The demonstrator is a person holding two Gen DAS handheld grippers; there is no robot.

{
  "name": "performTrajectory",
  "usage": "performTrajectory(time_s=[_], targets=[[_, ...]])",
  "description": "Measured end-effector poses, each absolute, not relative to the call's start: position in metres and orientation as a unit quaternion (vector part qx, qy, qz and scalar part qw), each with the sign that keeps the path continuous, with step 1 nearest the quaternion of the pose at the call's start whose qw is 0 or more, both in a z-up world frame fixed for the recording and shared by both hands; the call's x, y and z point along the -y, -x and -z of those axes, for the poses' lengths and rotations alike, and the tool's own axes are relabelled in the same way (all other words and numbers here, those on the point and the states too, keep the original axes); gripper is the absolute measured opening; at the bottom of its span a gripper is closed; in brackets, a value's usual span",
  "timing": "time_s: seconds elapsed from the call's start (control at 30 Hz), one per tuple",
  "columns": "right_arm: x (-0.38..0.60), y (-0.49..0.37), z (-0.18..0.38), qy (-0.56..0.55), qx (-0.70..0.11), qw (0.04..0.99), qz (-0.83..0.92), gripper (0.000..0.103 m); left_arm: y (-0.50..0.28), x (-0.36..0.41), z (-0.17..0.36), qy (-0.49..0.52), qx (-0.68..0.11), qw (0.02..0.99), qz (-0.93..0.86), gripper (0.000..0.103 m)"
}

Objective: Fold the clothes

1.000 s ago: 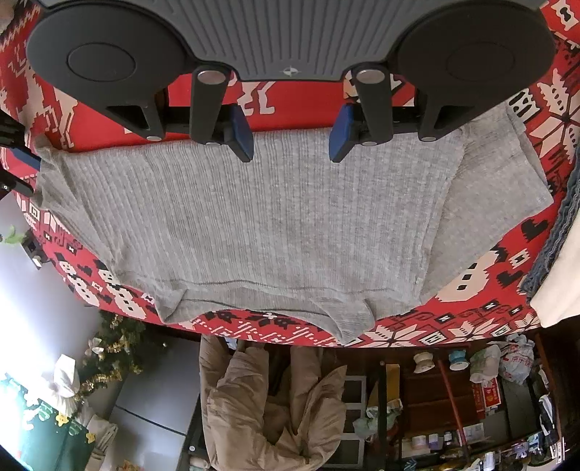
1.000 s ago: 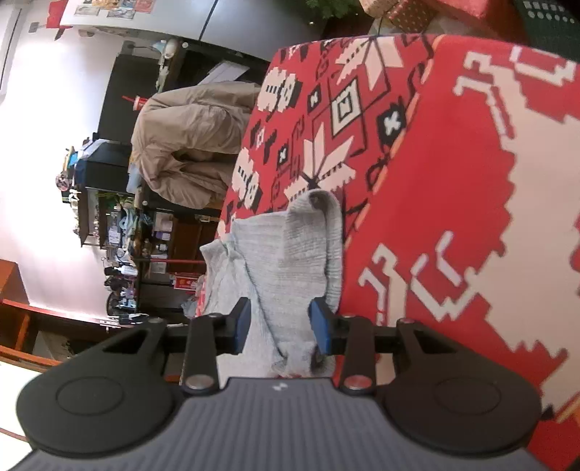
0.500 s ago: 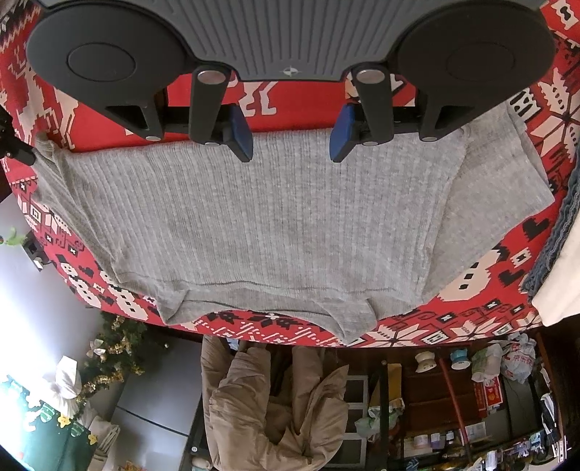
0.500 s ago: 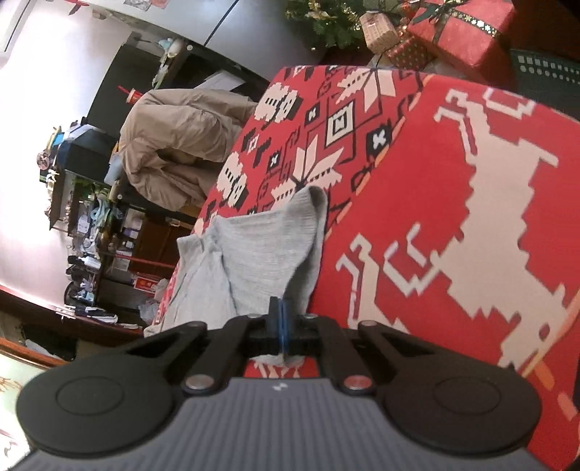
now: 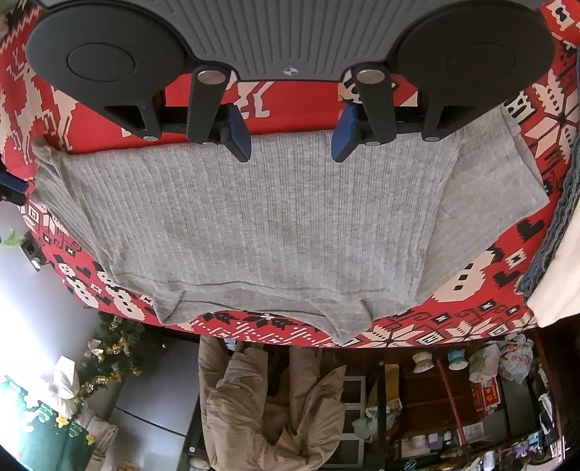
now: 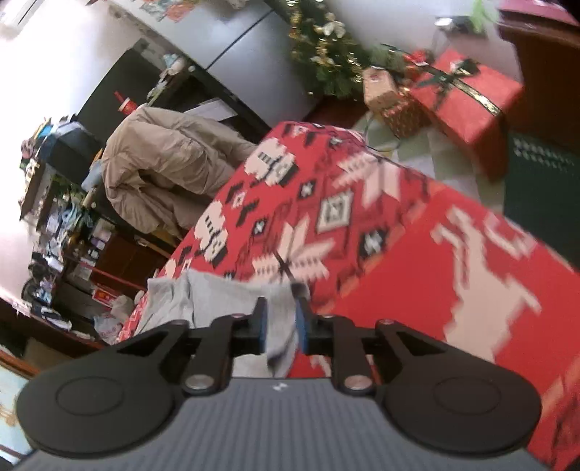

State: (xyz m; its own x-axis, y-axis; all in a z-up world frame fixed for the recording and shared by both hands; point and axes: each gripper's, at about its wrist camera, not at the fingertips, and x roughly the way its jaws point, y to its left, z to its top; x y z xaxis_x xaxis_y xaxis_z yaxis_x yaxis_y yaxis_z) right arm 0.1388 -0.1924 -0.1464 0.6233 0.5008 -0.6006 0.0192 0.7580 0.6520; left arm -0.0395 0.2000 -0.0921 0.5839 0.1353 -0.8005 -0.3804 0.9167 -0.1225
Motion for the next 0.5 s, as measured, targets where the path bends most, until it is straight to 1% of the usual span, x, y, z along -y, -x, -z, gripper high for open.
performTrajectory(time_s=[0.07,0.1,0.13,0.17,0.33,0.5], targets=[[0.188,-0.150,0.147,-0.302,-0.418,0.844,-0.144,0.024,0.040,-0.200,0.092,0.140,-0.431,0.879,-0.148,0.049],[0.184,-0.154,0.147,-0.290,-0.422,0.847,-0.143,0.020,0.040,-0.200,0.092,0.139,-0.431,0.879,-0.148,0.049],[0.181,-0.156,0.147,-0.278,-0.423,0.851,-0.139,0.014,0.041,-0.200,0.092,0.137,-0.432,0.879,-0.148,0.050],[0.180,-0.157,0.146,-0.269,-0.421,0.856,-0.132,0.000,0.041,-0.201,0.092,0.136,-0.432,0.879,-0.148,0.050],[0.176,-0.159,0.142,-0.221,-0.409,0.880,-0.097,0.000,0.040,-0.205,0.093,0.135,-0.433,0.878,-0.150,0.050],[0.177,-0.163,0.143,-0.202,-0.413,0.884,-0.086,0.000,0.040,-0.205,0.094,0.142,-0.433,0.878,-0.149,0.050]])
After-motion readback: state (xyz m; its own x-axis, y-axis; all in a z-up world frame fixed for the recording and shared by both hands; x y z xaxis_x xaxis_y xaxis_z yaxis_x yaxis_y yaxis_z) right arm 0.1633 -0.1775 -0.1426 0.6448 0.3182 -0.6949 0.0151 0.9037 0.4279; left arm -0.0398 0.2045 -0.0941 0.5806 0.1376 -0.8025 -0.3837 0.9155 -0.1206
